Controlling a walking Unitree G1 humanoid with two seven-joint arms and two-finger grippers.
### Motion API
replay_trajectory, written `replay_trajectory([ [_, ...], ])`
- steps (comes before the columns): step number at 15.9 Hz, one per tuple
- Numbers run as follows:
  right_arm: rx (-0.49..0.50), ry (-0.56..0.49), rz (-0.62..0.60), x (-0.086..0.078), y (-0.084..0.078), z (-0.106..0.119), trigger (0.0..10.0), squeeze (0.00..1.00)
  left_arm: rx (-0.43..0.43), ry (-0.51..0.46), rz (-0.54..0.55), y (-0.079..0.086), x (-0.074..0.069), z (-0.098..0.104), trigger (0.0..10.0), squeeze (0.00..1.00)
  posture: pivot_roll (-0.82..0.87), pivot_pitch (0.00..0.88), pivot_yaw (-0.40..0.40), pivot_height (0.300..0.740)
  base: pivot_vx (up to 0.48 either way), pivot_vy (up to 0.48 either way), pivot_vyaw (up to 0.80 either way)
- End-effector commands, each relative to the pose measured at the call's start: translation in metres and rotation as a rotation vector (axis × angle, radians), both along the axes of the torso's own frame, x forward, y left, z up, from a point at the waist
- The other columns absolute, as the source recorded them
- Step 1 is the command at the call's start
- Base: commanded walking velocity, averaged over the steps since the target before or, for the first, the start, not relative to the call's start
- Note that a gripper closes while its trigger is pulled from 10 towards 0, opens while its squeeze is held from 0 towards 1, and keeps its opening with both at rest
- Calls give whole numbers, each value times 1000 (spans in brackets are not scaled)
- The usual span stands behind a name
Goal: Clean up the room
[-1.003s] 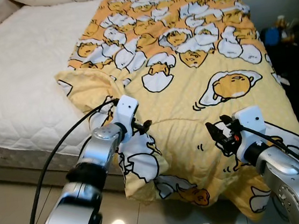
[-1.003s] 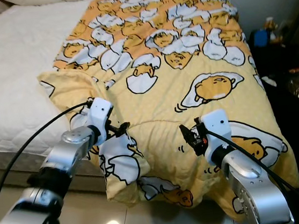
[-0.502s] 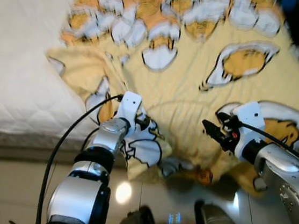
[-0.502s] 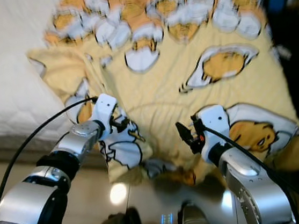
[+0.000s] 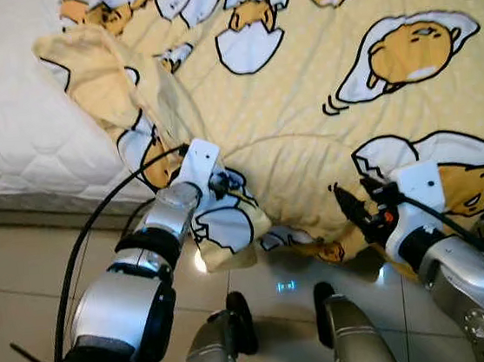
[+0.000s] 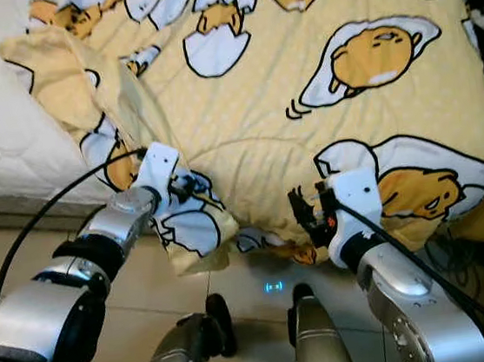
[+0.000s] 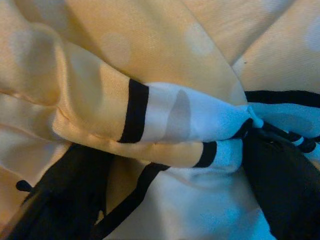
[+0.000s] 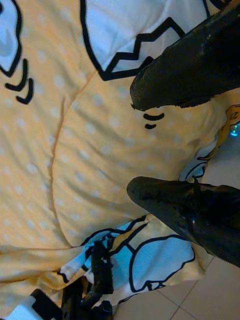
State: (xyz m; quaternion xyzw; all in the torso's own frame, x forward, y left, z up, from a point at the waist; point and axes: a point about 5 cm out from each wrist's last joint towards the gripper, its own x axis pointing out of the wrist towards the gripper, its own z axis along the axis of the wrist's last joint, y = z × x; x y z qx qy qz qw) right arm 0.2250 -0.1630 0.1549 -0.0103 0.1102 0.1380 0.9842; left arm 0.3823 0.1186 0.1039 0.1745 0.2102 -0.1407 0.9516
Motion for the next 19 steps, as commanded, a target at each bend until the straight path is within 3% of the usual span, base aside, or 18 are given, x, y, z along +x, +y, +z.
replay_trajectory([
  [1, 10, 10, -1, -2, 1, 0, 10000, 0, 13, 57, 38, 10, -7, -15, 0, 0, -215, 422, 142, 740, 0, 0, 0],
  [7, 16, 13, 14, 4, 2, 0, 10000, 0, -66, 32, 86, 13, -5, -10, 0, 0, -199, 402, 131, 740, 0, 0, 0],
  [15, 9, 13, 27, 5, 0, -1, 10000, 0, -78, 23, 90, 18, -3, -7, 0, 0, -194, 389, 135, 740, 0, 0, 0],
  [19, 14, 11, 137, 3, 0, 1, 10000, 0, -95, -3, 70, 23, 2, 3, 0, 0, -182, 369, 138, 740, 0, 0, 0],
])
